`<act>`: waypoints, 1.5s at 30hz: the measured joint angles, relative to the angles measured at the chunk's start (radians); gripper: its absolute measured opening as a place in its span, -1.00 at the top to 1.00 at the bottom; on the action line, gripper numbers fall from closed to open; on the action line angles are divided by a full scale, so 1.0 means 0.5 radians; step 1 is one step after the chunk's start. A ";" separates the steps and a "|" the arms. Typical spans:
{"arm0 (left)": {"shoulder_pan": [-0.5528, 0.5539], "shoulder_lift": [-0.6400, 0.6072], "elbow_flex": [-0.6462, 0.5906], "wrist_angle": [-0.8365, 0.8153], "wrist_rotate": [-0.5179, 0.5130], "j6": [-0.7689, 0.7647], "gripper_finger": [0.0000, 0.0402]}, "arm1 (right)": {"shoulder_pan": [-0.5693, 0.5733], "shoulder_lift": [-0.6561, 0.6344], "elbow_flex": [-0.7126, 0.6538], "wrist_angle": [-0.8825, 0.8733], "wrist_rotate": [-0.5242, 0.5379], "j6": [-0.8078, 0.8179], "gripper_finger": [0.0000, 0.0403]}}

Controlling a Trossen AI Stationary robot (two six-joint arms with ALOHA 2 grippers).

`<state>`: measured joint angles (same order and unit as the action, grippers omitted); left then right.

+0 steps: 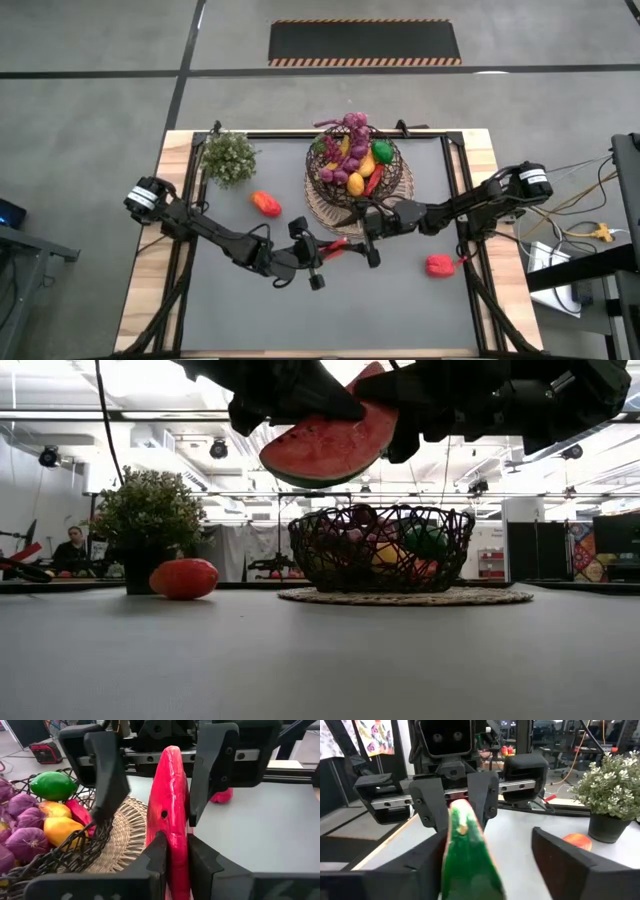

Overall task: Build produce basket
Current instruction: Put the watermelon into the black wire basket

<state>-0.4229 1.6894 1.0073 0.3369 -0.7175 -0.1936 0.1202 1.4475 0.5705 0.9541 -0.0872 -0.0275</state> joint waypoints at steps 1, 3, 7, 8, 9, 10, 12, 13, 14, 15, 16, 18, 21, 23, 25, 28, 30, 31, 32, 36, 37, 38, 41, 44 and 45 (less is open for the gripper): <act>0.005 0.000 0.000 -0.001 -0.001 0.000 0.85 | 0.000 0.001 0.000 -0.001 -0.001 0.001 -0.20; 0.012 0.000 0.001 -0.002 -0.003 0.000 0.85 | 0.000 0.002 0.000 -0.007 -0.007 0.000 0.00; 0.027 0.000 0.000 -0.010 -0.008 -0.010 0.85 | 0.002 0.002 0.000 -0.025 -0.032 -0.007 0.44; 0.031 0.000 0.000 -0.010 -0.002 -0.013 0.85 | 0.001 0.002 0.000 -0.026 -0.057 -0.008 0.53; 0.033 0.000 0.000 -0.009 0.004 -0.015 0.84 | 0.000 0.002 0.000 -0.026 -0.086 -0.013 0.60; 0.035 0.000 0.000 -0.006 0.005 -0.015 0.83 | 0.000 0.002 0.000 -0.026 -0.103 -0.019 0.62; 0.035 0.000 0.001 -0.005 0.008 -0.015 0.79 | -0.001 0.002 0.000 -0.026 -0.121 -0.022 0.62; 0.035 0.000 0.001 -0.005 0.009 -0.014 0.76 | -0.001 0.002 0.000 -0.027 -0.125 -0.021 0.62; 0.035 0.001 0.001 -0.004 0.010 -0.014 0.72 | -0.001 0.002 0.000 -0.028 -0.126 -0.019 0.62; 0.035 0.001 0.001 -0.003 0.010 -0.014 0.67 | -0.001 0.002 0.000 -0.033 -0.127 -0.019 0.62; 0.035 0.001 0.001 -0.004 0.010 -0.014 0.63 | -0.001 0.002 0.000 -0.042 -0.127 -0.019 0.62; 0.035 0.001 0.002 0.004 0.014 -0.015 0.53 | -0.001 0.003 0.000 -0.079 -0.126 -0.018 0.61; 0.035 0.000 0.002 -0.002 0.013 -0.009 0.38 | -0.004 0.003 0.000 -0.130 -0.126 -0.018 0.58; 0.034 -0.014 0.002 -0.014 0.015 0.020 0.29 | -0.004 0.001 0.000 -0.157 -0.125 -0.005 0.58; 0.027 -0.039 0.002 -0.045 0.013 0.037 0.21 | -0.003 -0.012 0.002 -0.201 -0.129 0.022 0.59; 0.021 -0.107 0.004 -0.170 0.011 0.043 0.12 | -0.002 -0.035 0.032 -0.374 -0.133 0.049 0.61; 0.008 -0.169 0.004 -0.340 0.013 0.044 0.07 | -0.001 -0.060 0.071 -0.546 -0.081 0.055 0.61; 0.003 -0.199 0.004 -0.412 0.012 0.044 0.06 | -0.001 -0.079 0.097 -0.651 -0.037 0.055 0.61; -0.004 -0.235 0.004 -0.481 0.012 0.045 0.05 | -0.001 -0.104 0.133 -0.779 0.010 0.055 0.61; -0.049 -0.364 0.003 -0.675 0.010 0.056 0.04 | -0.002 -0.230 0.351 -1.414 0.225 0.006 0.60; -0.059 -0.387 0.002 -0.707 0.010 0.064 0.04 | -0.002 -0.260 0.417 -1.562 0.280 -0.014 0.60; -0.066 -0.403 0.001 -0.712 0.010 0.087 0.04 | -0.002 -0.293 0.487 -1.701 0.335 -0.035 0.61; -0.078 -0.426 0.001 -0.714 0.010 0.159 0.04 | -0.011 -0.366 0.714 -2.093 0.570 -0.085 0.61; -0.078 -0.431 0.000 -0.730 0.009 0.201 0.04 | -0.070 -0.392 0.939 -2.431 0.846 -0.134 0.61; -0.078 -0.431 0.000 -0.748 0.010 0.210 0.04 | -0.101 -0.394 1.007 -2.528 0.940 -0.151 0.62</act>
<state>-0.4622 1.4738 1.0073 -0.0373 -0.7127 -0.0885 0.0698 1.2507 1.0741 -0.3099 0.3826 -0.1028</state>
